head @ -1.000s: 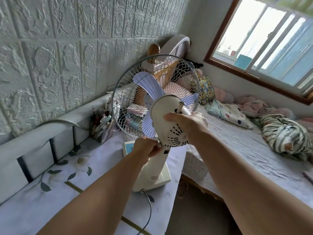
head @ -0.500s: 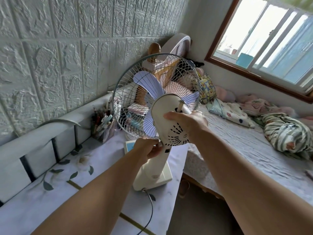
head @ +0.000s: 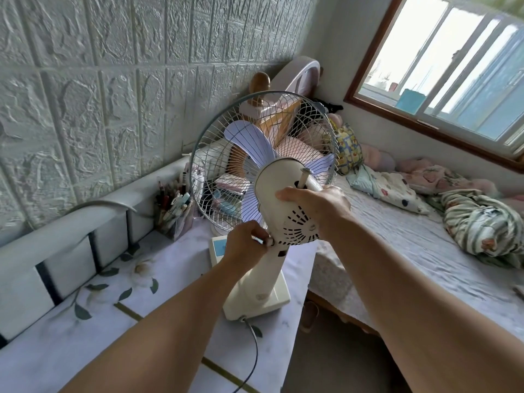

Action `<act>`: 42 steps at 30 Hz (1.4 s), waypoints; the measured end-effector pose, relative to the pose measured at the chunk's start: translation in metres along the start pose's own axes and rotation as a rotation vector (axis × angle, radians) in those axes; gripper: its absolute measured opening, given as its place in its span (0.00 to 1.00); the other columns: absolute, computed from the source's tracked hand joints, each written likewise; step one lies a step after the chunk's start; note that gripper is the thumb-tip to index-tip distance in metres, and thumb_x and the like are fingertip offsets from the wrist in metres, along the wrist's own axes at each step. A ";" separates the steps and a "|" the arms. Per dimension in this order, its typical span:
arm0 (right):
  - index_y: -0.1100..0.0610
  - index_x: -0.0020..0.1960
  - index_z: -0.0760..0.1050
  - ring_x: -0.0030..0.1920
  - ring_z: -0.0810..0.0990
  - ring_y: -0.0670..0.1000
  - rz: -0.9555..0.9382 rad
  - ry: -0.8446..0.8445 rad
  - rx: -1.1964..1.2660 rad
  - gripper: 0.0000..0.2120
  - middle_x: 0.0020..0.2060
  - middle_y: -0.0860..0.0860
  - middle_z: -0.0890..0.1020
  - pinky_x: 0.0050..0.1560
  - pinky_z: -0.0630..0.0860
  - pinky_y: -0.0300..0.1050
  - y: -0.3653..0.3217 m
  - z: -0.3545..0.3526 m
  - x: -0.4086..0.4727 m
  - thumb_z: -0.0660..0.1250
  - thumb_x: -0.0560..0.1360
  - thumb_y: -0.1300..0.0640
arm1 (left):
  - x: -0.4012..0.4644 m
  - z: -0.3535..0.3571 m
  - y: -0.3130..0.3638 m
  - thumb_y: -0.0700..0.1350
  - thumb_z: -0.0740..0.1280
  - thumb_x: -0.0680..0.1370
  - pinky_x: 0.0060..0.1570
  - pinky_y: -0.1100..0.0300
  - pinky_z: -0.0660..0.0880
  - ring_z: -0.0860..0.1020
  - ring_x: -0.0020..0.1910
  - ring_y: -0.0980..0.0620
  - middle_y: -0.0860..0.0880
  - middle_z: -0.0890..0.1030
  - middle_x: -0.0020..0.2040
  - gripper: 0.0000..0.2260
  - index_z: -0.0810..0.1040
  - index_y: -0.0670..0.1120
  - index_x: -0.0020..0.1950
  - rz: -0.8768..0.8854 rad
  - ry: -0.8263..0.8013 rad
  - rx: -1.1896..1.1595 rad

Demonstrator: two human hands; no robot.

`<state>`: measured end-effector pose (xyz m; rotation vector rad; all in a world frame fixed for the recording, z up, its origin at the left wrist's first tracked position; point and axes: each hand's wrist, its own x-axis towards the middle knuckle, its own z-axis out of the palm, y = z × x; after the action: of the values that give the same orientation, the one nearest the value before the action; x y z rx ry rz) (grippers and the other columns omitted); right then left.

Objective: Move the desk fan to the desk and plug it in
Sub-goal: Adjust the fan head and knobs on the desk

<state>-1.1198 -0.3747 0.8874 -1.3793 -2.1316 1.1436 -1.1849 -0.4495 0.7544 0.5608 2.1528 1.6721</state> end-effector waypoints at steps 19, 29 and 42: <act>0.57 0.56 0.74 0.52 0.79 0.58 -0.004 -0.019 0.005 0.45 0.50 0.56 0.80 0.52 0.80 0.53 0.002 0.000 0.002 0.73 0.42 0.38 | 0.002 -0.007 0.001 0.40 0.62 0.77 0.36 0.56 0.78 0.79 0.31 0.48 0.40 0.79 0.35 0.08 0.73 0.38 0.39 -0.646 -0.262 -0.483; 0.57 0.52 0.74 0.49 0.80 0.57 -0.012 -0.017 -0.015 0.40 0.48 0.56 0.80 0.50 0.81 0.53 0.000 -0.001 0.003 0.73 0.44 0.39 | 0.000 0.003 -0.008 0.36 0.70 0.68 0.36 0.61 0.71 0.75 0.35 0.51 0.48 0.80 0.33 0.11 0.71 0.47 0.32 0.238 0.046 0.261; 0.57 0.54 0.75 0.50 0.80 0.57 -0.019 -0.026 -0.003 0.43 0.49 0.56 0.81 0.51 0.80 0.53 0.000 -0.003 0.000 0.73 0.43 0.39 | -0.001 -0.006 0.005 0.54 0.67 0.74 0.17 0.72 0.67 0.72 0.16 0.58 0.48 0.77 0.22 0.18 0.77 0.40 0.37 -0.780 -0.439 -0.665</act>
<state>-1.1179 -0.3733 0.8886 -1.3498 -2.1605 1.1572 -1.1867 -0.4538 0.7602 -0.1082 1.1528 1.4758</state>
